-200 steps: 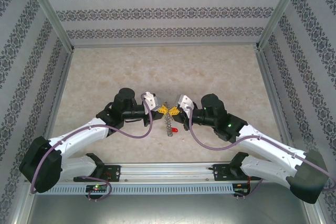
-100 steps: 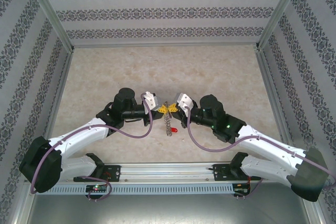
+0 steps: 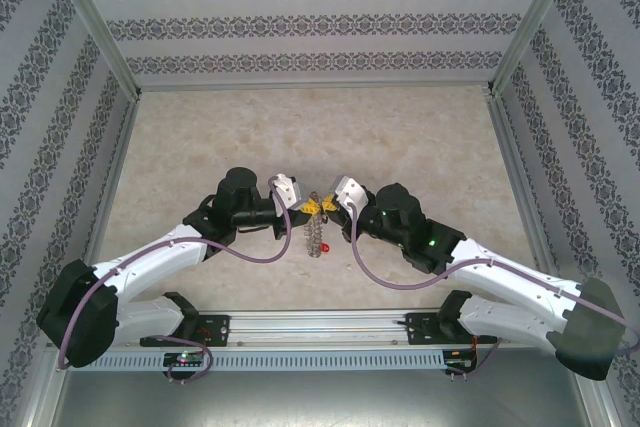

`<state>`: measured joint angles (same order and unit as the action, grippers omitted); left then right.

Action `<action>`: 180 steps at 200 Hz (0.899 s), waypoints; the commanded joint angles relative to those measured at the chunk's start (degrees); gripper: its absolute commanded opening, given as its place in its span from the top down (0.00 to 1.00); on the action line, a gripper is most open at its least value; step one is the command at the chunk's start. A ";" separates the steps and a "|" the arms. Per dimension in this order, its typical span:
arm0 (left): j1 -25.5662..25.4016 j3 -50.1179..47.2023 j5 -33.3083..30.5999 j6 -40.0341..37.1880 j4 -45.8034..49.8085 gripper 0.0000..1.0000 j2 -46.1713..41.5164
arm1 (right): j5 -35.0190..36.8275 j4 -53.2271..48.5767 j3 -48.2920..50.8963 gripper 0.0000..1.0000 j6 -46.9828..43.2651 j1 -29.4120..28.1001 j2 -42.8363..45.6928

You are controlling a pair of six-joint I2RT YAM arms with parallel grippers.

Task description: Put the keys on the keyring

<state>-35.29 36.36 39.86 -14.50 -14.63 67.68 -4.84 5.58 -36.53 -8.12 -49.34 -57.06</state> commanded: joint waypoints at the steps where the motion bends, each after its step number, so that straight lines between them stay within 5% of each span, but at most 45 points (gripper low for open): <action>1: -0.84 0.14 4.29 -0.44 -4.50 1.00 -0.57 | 7.80 -2.08 -1.29 1.00 0.82 0.48 -0.74; 43: -0.84 -0.21 4.39 -0.44 -5.21 1.00 -0.21 | 11.15 -4.52 -2.39 1.00 1.67 0.12 -1.51; 109: -0.99 1.22 6.58 -1.50 -4.84 1.00 1.02 | -0.28 -3.37 -4.54 1.00 1.62 0.03 -3.50; 152: -1.01 0.42 7.23 -3.05 -4.96 1.00 -0.52 | 9.79 -7.06 -6.31 1.00 2.82 0.31 -4.96; 180: -1.16 -0.83 6.92 -3.80 -6.69 1.00 -1.58 | 8.00 -9.53 -6.97 1.00 4.43 1.35 -5.12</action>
<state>-35.27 36.23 40.97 -16.05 -16.14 68.75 -0.78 -0.51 -42.04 -5.48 -49.58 -61.45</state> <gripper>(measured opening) 0.057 0.059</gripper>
